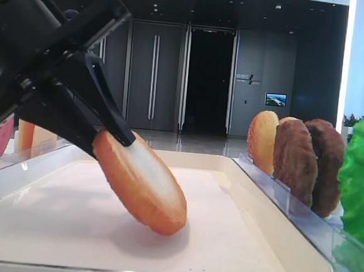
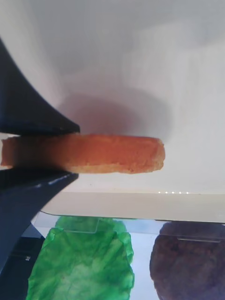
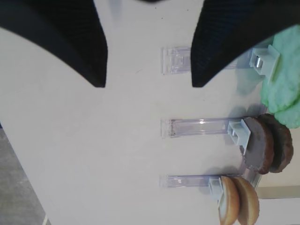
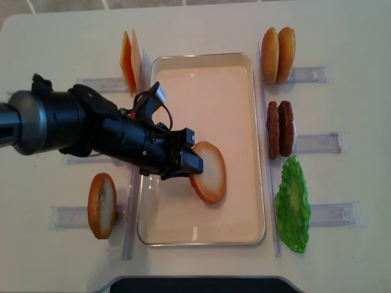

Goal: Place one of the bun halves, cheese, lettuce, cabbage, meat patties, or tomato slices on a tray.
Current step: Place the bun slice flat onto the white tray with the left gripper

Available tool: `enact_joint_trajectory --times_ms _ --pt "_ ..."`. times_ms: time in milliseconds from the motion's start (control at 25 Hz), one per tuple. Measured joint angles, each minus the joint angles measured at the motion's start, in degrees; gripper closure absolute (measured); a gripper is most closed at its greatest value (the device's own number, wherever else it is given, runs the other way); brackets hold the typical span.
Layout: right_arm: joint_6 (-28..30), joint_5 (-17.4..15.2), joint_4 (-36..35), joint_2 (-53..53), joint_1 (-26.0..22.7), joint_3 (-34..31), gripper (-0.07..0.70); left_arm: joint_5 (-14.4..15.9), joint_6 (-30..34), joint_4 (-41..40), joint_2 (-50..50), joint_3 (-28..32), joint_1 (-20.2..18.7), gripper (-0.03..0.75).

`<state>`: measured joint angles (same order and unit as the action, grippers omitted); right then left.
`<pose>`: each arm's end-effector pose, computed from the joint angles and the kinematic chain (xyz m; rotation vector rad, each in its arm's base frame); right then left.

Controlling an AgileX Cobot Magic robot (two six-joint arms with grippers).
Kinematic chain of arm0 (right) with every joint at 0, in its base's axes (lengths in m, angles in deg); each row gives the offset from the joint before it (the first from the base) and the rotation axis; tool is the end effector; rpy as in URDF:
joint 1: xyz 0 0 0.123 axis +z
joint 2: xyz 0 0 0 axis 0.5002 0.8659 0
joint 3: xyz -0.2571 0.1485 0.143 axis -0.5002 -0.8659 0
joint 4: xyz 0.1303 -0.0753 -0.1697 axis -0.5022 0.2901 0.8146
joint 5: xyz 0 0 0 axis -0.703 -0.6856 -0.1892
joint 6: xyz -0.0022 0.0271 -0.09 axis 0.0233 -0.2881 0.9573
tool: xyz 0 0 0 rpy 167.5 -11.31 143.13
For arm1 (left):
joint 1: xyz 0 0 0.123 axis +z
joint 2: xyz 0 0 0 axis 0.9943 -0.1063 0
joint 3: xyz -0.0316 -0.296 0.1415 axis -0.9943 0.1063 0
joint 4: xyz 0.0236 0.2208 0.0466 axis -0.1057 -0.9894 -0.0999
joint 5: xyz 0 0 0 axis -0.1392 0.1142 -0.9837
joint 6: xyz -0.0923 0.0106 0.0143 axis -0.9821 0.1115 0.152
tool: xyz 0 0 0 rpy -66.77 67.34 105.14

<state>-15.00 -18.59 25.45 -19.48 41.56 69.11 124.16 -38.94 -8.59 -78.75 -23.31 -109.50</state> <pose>-0.0708 -0.0242 0.2566 -0.0426 2.1129 0.0747 0.2320 -0.1690 0.2173 0.0212 2.8070 -1.0838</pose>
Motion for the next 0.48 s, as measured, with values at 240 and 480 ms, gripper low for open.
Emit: enact_joint_trajectory --times_ms 240,480 --pt "0.0 0.0 0.0 0.0 0.0 0.0 0.223 -0.6 -0.6 -0.5 0.0 0.0 0.0 0.577" --pt "0.0 0.0 0.0 0.0 0.0 0.0 0.223 -0.9 -0.7 -1.0 0.0 0.0 0.0 0.577"
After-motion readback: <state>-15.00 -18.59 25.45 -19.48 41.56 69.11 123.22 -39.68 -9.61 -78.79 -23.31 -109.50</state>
